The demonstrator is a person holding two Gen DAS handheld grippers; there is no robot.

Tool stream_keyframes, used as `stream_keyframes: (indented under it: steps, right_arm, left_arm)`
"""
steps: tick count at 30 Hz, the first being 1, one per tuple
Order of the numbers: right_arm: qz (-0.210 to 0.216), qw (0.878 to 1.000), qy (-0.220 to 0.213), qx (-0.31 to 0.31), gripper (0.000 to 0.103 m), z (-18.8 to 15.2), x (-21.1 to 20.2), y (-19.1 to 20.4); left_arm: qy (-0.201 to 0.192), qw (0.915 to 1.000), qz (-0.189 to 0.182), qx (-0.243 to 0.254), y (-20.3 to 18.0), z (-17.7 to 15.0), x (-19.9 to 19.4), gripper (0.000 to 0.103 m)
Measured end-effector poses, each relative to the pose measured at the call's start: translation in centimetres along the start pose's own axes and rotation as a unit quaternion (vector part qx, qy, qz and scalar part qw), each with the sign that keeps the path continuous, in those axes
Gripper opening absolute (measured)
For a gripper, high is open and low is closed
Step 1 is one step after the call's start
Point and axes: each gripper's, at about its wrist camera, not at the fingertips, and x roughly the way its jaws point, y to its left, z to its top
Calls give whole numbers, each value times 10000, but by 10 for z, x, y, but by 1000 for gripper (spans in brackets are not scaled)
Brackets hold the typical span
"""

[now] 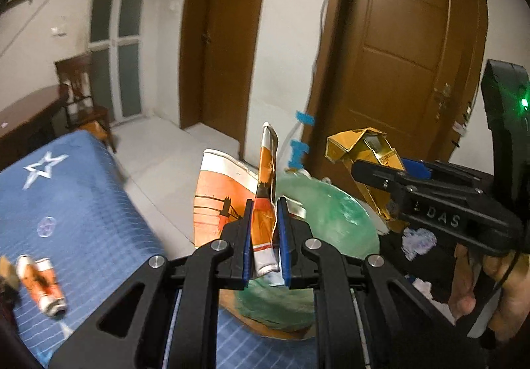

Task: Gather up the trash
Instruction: 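Lift the orange cup and gold box and carry both over the green bin, then open the left tool dropping the orange cup into the bin while the right tool releases the gold box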

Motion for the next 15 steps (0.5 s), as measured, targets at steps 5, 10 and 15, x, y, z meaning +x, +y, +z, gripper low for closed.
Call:
stream_keyframes:
  steps: [5,10,15]
  right_arm:
    - [-107,9986,490,162,43,-8,44,-37]
    - [-104,9956,881,291,43,-20,82,-45]
    - [-150,9932,1113,318,43,-33,105,-43]
  left_arm:
    - [408,9990,-182,46,-10,-2,38,12]
    - [765,9966,-300,-24,-12,-5,70,12]
    - [1004,9944,-318,-8,-15,-9,91,12]
